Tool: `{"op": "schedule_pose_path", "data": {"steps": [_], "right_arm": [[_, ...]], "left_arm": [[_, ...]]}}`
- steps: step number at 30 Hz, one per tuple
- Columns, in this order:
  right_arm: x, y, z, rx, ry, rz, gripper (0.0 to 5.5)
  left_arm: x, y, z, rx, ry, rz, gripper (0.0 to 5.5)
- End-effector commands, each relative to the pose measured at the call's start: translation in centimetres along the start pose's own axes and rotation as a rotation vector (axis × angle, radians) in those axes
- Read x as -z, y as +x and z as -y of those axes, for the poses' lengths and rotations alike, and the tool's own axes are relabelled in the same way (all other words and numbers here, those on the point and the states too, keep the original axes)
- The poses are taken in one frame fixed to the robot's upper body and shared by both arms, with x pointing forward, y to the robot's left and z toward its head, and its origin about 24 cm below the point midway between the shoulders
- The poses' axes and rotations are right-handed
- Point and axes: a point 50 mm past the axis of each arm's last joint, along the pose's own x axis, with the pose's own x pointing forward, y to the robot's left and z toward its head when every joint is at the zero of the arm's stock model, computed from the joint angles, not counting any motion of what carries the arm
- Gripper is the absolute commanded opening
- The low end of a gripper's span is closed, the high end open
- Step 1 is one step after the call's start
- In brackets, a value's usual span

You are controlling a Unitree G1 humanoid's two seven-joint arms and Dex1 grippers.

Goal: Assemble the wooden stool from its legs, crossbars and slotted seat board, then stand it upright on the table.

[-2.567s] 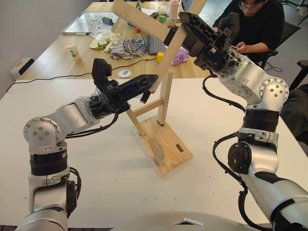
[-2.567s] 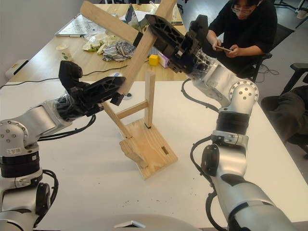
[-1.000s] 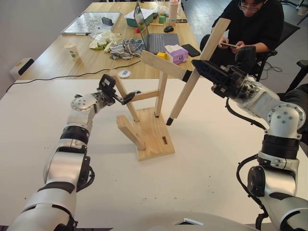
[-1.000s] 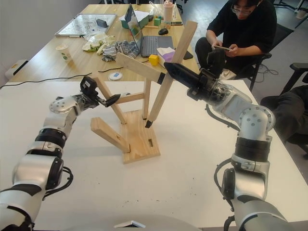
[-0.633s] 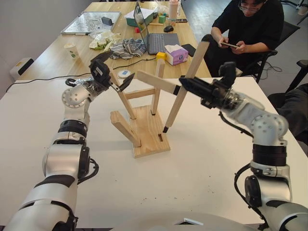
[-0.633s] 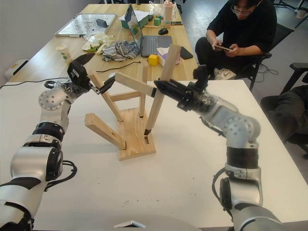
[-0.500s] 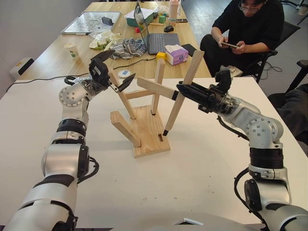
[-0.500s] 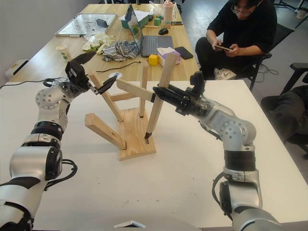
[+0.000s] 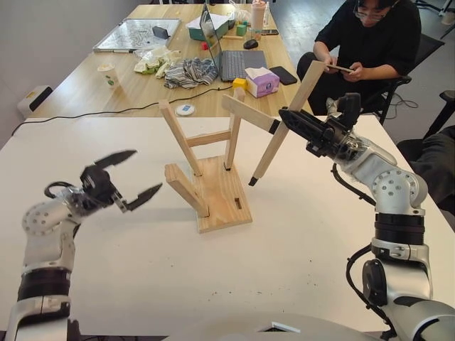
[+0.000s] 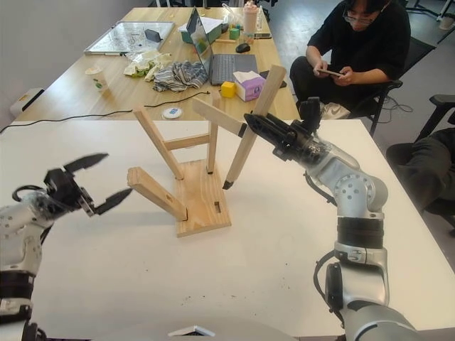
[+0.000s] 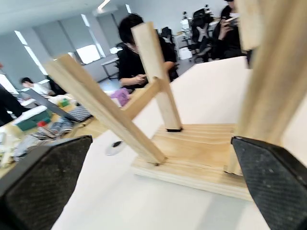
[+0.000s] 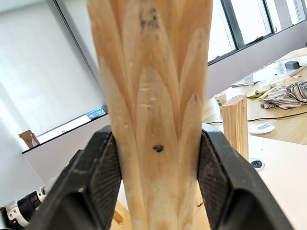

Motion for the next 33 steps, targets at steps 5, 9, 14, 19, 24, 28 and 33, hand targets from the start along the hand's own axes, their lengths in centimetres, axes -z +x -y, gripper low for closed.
{"op": "schedule_pose_path", "data": {"steps": [5,9,14,19,24,28,33], "right_arm": [[-1.1,0.6,0.0,-0.020,-0.052,-0.017,2.05],[-0.9,0.6,0.1,-0.018,-0.052,-0.021,2.05],[1.4,1.2,-0.2,-0.047,-0.025,-0.063,2.05],[4.2,2.0,-0.1,-0.071,-0.012,-0.088,2.05],[5.8,2.5,0.6,-0.061,0.007,-0.086,2.05],[6.7,2.5,1.1,-0.057,0.012,-0.089,2.05],[7.8,2.7,1.0,-0.082,0.014,-0.081,2.05]], "left_arm": [[-0.5,2.5,3.2,0.129,-0.093,0.025,5.36],[-1.3,3.8,3.2,0.159,-0.090,0.072,5.17],[-2.2,4.9,3.0,0.204,-0.080,0.117,4.45],[-2.4,5.6,2.9,0.283,-0.073,0.105,3.56],[-2.4,5.7,2.4,0.318,-0.060,0.086,2.87],[-2.1,5.5,2.5,0.357,-0.059,0.063,2.12],[-1.9,5.0,2.2,0.447,-0.087,0.014,2.03]]}}
